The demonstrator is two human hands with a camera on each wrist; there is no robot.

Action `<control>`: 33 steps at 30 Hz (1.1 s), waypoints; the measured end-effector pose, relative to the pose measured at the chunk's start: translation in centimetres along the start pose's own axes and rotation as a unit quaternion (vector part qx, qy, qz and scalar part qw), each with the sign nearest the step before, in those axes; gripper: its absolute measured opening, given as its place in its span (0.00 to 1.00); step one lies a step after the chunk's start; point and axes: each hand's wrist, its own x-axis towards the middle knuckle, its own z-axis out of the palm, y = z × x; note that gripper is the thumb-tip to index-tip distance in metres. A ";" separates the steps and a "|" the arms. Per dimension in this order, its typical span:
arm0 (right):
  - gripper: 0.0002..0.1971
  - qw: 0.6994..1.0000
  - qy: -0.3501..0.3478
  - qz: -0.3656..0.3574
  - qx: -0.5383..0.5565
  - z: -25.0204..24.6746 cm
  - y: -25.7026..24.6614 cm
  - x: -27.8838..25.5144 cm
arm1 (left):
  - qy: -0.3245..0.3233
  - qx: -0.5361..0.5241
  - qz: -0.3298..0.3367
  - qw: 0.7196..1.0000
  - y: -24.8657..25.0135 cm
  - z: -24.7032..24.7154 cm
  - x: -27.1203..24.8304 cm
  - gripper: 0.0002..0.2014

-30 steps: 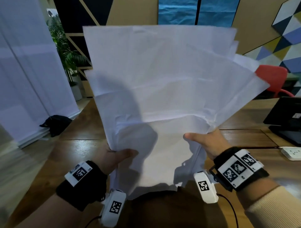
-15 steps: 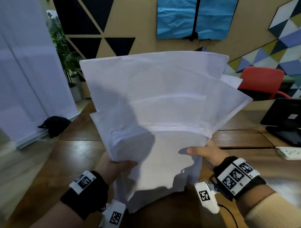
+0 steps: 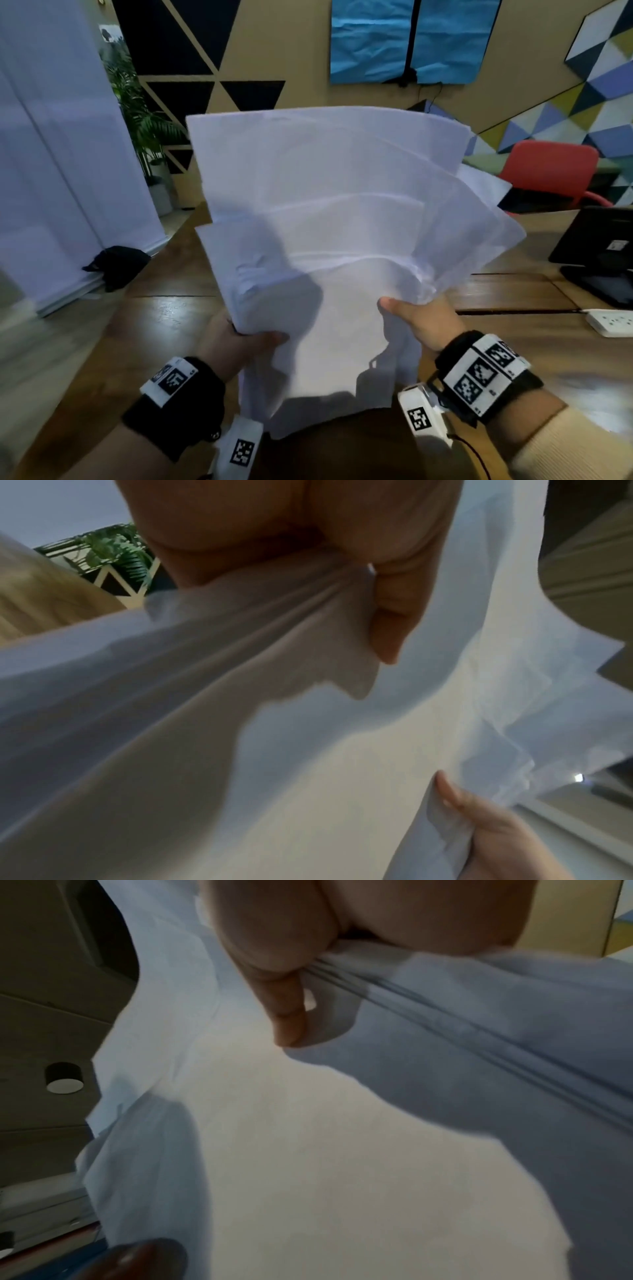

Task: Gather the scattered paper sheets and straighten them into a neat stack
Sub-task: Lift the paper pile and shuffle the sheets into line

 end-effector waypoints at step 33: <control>0.35 0.982 0.065 -0.134 0.115 -2.4 -0.8 -4.1 | 0.080 -0.010 0.033 0.996 3.4 3.6 -2.8 0.19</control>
